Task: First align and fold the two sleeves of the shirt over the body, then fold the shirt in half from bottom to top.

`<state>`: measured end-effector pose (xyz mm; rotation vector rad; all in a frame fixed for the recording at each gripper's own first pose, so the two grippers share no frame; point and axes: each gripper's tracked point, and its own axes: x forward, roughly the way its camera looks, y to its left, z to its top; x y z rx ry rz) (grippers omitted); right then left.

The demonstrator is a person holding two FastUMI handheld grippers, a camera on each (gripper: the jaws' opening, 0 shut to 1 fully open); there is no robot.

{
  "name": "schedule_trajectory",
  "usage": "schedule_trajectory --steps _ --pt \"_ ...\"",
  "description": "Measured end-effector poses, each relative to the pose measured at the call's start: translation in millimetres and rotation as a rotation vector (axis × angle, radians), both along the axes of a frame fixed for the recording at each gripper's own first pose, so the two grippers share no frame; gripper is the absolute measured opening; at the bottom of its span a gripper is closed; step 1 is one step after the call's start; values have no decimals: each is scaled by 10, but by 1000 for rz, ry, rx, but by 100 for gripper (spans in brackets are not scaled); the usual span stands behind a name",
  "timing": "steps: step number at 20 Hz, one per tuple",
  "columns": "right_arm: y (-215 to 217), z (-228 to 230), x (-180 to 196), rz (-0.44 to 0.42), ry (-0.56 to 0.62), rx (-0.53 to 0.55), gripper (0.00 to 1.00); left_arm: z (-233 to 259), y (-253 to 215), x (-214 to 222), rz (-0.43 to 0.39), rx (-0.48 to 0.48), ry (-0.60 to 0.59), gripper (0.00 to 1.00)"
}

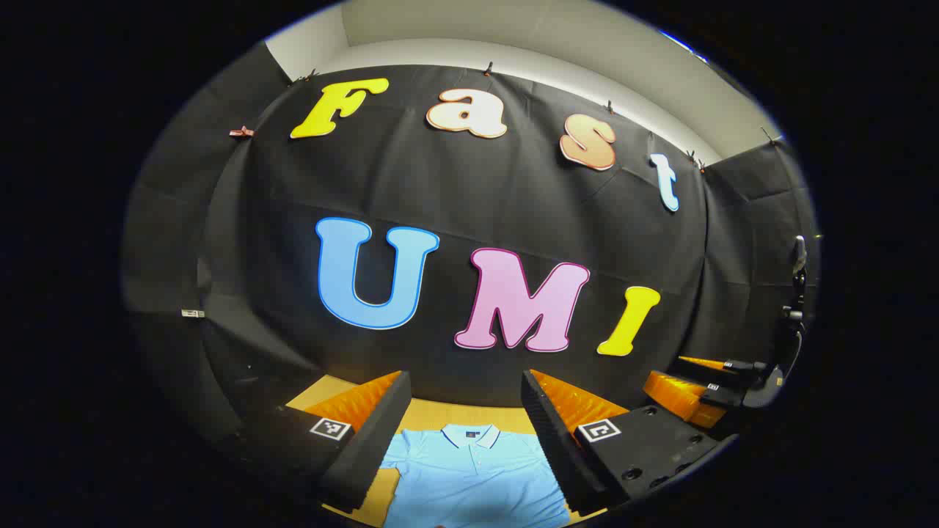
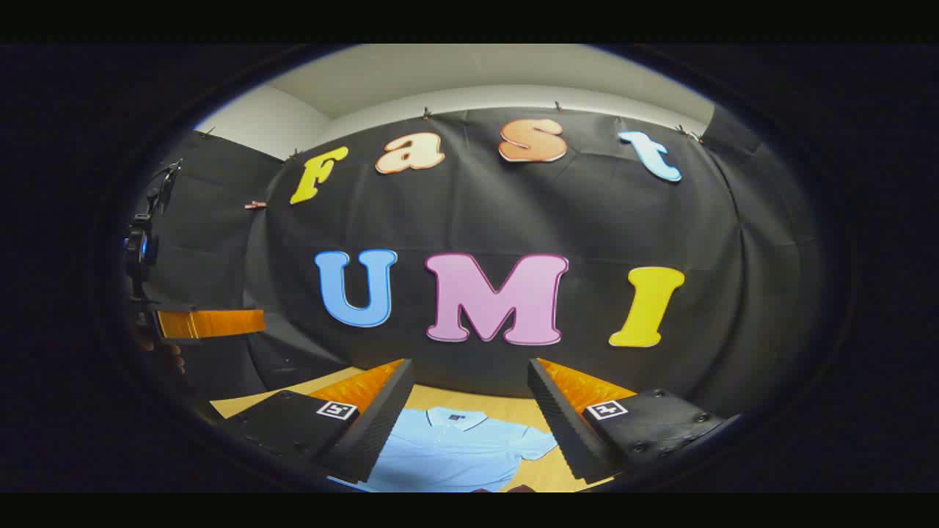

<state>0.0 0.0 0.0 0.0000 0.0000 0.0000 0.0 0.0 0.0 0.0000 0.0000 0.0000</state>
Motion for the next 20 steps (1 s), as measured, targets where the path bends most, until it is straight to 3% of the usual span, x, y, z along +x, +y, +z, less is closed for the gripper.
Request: schedule_trajectory --steps 5,9,20 --pt "-164 -95 29 -109 4 -16 97 -53 43 266 -49 -26 35 97" --pt "-151 -89 48 -145 -17 -66 97 -20 84 363 -86 -27 30 96" --pt "-81 1 35 -173 -37 -91 97 -27 236 370 -77 31 12 97"
